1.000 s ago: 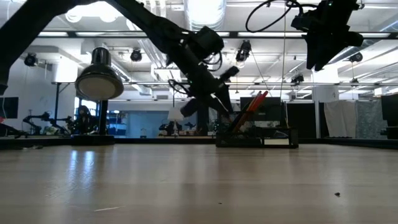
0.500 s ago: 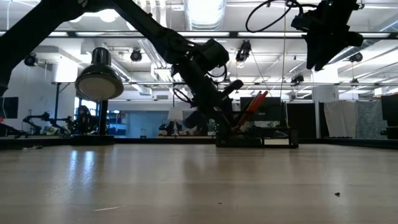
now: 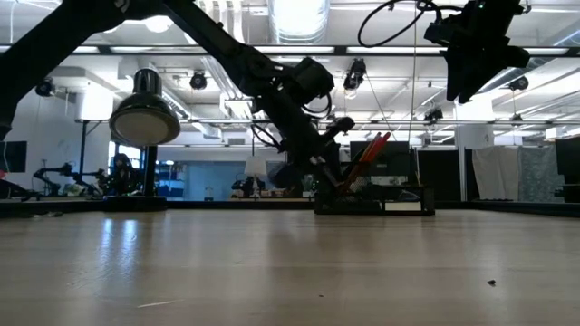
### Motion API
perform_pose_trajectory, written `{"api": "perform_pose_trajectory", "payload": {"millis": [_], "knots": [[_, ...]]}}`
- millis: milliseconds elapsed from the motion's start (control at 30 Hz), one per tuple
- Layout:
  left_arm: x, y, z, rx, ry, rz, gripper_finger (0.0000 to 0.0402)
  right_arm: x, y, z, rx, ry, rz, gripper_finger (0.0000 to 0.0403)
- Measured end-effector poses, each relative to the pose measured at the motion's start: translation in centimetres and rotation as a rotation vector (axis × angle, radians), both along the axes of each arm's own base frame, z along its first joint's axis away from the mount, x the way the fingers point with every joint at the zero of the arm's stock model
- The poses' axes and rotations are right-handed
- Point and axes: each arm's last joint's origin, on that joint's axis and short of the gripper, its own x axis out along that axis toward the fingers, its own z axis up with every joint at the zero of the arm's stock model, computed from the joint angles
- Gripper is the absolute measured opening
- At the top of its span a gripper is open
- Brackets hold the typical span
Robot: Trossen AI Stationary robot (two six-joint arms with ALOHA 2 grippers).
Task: Pick and place office supplies into organizer
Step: Put the pink binder clip into the desk organizer, then move the top blue binder clip toward the right side of the table
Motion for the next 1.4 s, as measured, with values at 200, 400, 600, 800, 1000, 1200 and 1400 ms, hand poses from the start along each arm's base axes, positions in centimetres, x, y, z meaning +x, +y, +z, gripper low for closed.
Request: {"api": "perform_pose_trajectory", "payload": {"millis": [200,400,600,800,1000,1200,1400], "knots": [[-0.2,0.2,-0.2,0.032,0.034,-0.020,0.0070,0.0,0.0,0.0,0.000,0.000,0.000,0.0123],[-0.2,0.1,-0.3,0.038,0.061,-0.081,0.0070,0.0,0.0,0.0,0.000,0.000,0.000,0.0123],[-0.4,0.1,-0.5,0.017,0.076,-0.094,0.0100,0.0,0.0,0.0,0.000,0.000,0.000,0.0123],[-0.4,0.0,-0.6,-0.036,0.052,-0.047,0.0179,0.0,0.0,0.0,0.000,0.000,0.000,0.0123],[-0.4,-0.1,-0.3,-0.046,0.030,0.063,0.0209,0.0,0.0,0.0,0.000,0.000,0.000,0.0123],[0.0,-2.1,0.9,0.038,0.063,-0.012,0.0209,0.0,0.0,0.0,0.000,0.000,0.000,0.0123],[-0.4,-4.2,2.2,0.007,0.175,-0.053,0.0167,0.0,0.0,0.0,0.000,0.000,0.000,0.0123]]}}
